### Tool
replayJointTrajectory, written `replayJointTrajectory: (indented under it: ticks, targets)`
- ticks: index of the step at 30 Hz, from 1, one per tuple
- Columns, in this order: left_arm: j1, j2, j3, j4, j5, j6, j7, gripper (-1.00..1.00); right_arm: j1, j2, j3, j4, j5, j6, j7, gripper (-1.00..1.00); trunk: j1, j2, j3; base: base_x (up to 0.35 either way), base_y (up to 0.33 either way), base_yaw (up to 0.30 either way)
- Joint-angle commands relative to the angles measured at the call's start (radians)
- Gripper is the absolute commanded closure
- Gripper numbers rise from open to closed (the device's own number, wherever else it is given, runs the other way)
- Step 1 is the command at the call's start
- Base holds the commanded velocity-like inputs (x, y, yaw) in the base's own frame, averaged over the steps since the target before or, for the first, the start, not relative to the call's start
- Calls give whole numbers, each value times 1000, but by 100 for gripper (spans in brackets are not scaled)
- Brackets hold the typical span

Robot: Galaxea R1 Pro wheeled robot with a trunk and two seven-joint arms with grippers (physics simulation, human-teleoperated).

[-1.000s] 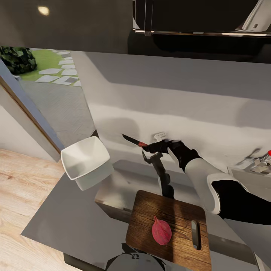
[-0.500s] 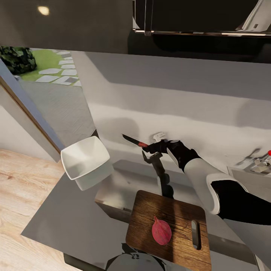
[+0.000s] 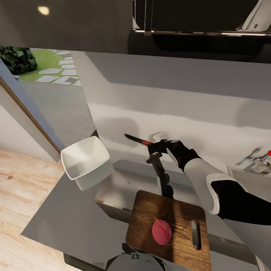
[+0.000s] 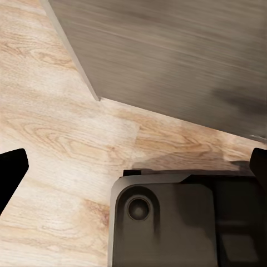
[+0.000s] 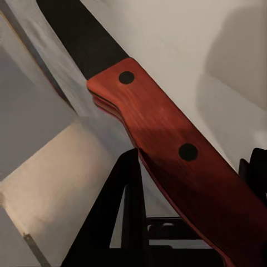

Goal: In the kitchen, take the Vidalia onion out of the sink, dice it on the chopping board with the paring knife, put the diced onion into the bowl on the countertop, then place both the paring knife and the chopping board into the sink.

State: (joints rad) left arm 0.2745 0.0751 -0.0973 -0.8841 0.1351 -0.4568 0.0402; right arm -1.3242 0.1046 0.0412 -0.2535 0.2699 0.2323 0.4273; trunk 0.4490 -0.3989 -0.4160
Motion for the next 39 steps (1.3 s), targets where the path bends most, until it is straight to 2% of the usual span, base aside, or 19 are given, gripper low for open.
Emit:
replayJointTrajectory:
  ticks: [1, 18, 39]
  targets:
    - [0, 2, -5, -1, 9, -2, 4, -100, 0, 0, 3, 14, 5, 9, 2, 100, 1, -1, -2, 0, 0, 0]
    - [0, 2, -5, -3, 9, -2, 4, -100, 0, 0, 3, 14, 6, 9, 3, 100, 1, -1, 18, -5, 0, 0]
    - [0, 2, -5, -2, 9, -2, 4, -100, 0, 6, 3, 14, 8, 9, 4, 100, 1, -1, 51, -234, 0, 0]
